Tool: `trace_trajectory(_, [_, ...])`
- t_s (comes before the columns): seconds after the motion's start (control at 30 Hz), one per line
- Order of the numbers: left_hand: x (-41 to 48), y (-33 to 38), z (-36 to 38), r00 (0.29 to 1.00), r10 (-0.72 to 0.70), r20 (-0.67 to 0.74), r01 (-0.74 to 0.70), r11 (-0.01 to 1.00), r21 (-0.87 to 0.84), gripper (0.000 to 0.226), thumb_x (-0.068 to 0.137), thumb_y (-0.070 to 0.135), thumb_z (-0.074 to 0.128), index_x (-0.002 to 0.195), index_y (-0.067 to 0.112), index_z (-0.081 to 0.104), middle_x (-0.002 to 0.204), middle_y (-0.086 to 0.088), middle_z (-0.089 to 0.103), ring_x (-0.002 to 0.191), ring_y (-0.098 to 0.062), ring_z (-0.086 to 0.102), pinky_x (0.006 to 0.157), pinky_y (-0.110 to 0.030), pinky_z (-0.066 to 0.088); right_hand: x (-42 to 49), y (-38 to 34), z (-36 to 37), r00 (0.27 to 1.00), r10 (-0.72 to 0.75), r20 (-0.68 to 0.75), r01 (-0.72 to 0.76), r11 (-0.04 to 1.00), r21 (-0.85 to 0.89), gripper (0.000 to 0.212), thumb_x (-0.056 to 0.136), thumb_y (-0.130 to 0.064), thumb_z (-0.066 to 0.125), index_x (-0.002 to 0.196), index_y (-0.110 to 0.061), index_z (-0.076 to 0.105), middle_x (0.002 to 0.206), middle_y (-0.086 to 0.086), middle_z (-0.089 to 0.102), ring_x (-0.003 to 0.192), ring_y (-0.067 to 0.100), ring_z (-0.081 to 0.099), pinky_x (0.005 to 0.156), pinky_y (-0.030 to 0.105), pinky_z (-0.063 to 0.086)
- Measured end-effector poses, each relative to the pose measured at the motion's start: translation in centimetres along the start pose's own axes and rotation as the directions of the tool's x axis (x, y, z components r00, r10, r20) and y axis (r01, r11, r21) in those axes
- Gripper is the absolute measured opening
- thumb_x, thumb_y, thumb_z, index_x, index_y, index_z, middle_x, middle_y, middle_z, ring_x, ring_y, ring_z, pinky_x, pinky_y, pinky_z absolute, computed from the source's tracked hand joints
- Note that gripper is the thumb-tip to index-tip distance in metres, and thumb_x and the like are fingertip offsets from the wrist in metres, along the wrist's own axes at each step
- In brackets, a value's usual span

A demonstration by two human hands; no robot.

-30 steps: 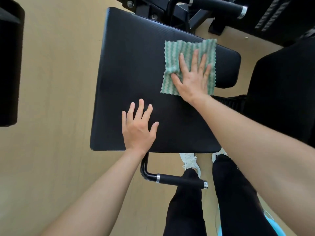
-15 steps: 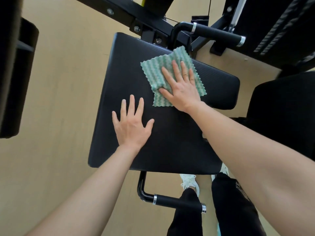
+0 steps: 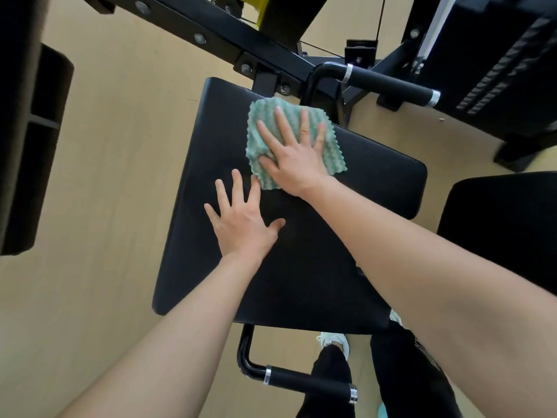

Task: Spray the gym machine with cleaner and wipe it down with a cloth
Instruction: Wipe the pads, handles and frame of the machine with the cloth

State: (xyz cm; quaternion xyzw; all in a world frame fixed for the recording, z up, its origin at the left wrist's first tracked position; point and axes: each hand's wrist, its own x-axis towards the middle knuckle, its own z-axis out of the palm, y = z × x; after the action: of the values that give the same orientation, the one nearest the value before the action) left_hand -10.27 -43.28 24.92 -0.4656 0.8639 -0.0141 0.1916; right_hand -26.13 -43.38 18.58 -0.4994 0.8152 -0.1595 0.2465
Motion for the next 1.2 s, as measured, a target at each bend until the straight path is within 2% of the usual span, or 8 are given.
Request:
trace_trajectory(0.13, [0.0,-0.3,0.3,0.999,0.005,-0.031,-0.005,1.0,-0.018,0.103,0.081,0.07,0.07,0.163,0.03,0.023,0.173,-0.001,0.006,0.159,-0.035,0.0,0.123,-0.066,0.019,-2.3,3.0,0.5,0.974,-0.228,0.0,0.227,0.968,-0.109,0.067,0.103,-0.066,0.023,0.163,-0.043,0.004,0.174,0.0,-0.003,0.158,0.036,-0.012,0.125,0.062,-0.007])
trace_trajectory(0.33, [-0.1,-0.4,1.1,0.998,-0.005,-0.055,0.002,0.999,-0.043,0.103,0.083,0.071,0.067,0.164,0.032,0.016,0.174,-0.001,0.004,0.159,-0.035,0.0,0.123,-0.066,0.016,-10.4,10.7,2.8,0.935,0.35,-0.047,-0.348,0.936,0.052,0.074,0.102,-0.07,0.018,0.163,-0.038,-0.009,0.171,0.003,-0.023,0.155,0.029,-0.026,0.125,0.055,-0.013])
trace_trajectory(0.47, [-0.5,-0.2,1.1,0.998,-0.023,-0.064,0.017,0.996,-0.088,0.099,0.083,0.066,0.07,0.163,0.032,0.023,0.173,-0.001,0.01,0.159,-0.032,0.005,0.124,-0.061,0.016,-10.8,7.4,3.7,0.869,0.494,-0.019,-0.482,0.855,0.191,0.073,0.105,-0.062,0.022,0.163,-0.033,-0.013,0.169,0.008,-0.028,0.152,0.036,-0.031,0.123,0.062,-0.014])
trace_trajectory(0.67, [-4.0,-2.2,1.1,0.974,-0.107,-0.198,0.047,0.956,-0.289,0.061,0.087,0.034,0.078,0.143,0.022,0.058,0.156,0.0,0.049,0.142,-0.026,0.042,0.103,-0.053,0.048,-8.2,-0.3,4.1,0.995,0.095,0.005,-0.095,0.993,0.063,0.064,0.107,-0.06,0.017,0.162,-0.042,-0.009,0.17,0.001,-0.024,0.151,0.042,-0.032,0.119,0.064,-0.019])
trace_trajectory(0.8, [-8.6,-4.7,3.0,0.94,-0.314,-0.132,0.254,0.904,-0.345,0.067,0.089,0.023,0.075,0.149,0.018,0.048,0.16,-0.006,0.042,0.146,-0.031,0.038,0.104,-0.056,0.048,-9.1,-6.3,5.9,0.957,-0.284,0.064,0.29,0.952,-0.098,0.066,0.105,-0.059,0.024,0.164,-0.039,0.002,0.173,0.005,-0.008,0.155,0.045,-0.018,0.122,0.066,-0.008])
trace_trajectory(0.93, [-12.1,-6.3,5.4,0.971,-0.233,-0.062,0.209,0.941,-0.267,0.073,0.094,0.03,0.072,0.157,0.015,0.039,0.168,-0.006,0.029,0.155,-0.032,0.024,0.116,-0.059,0.037,-12.6,-4.8,7.6,0.916,-0.392,0.091,0.4,0.909,-0.115,0.071,0.103,-0.067,0.028,0.164,-0.04,0.002,0.174,0.0,-0.006,0.158,0.034,-0.013,0.126,0.059,-0.005])
trace_trajectory(1.1, [-12.4,-7.0,6.2,0.98,-0.186,-0.065,0.166,0.958,-0.234,0.073,0.098,0.038,0.067,0.16,0.016,0.035,0.169,-0.007,0.027,0.155,-0.033,0.024,0.118,-0.058,0.036,-18.0,-1.4,9.2,0.999,-0.017,0.046,0.019,0.998,-0.055,0.074,0.102,-0.073,0.019,0.163,-0.041,-0.007,0.172,-0.003,-0.017,0.157,0.027,-0.021,0.126,0.055,-0.009])
trace_trajectory(1.2, [-12.5,-6.7,6.4,0.98,-0.181,-0.083,0.159,0.963,-0.218,0.072,0.097,0.035,0.068,0.158,0.013,0.038,0.168,-0.01,0.029,0.153,-0.036,0.027,0.114,-0.058,0.041,-20.0,-4.5,10.8,0.963,0.265,0.052,-0.268,0.962,0.054,0.071,0.105,-0.066,0.014,0.162,-0.036,-0.016,0.168,0.003,-0.031,0.154,0.032,-0.029,0.124,0.058,-0.014])
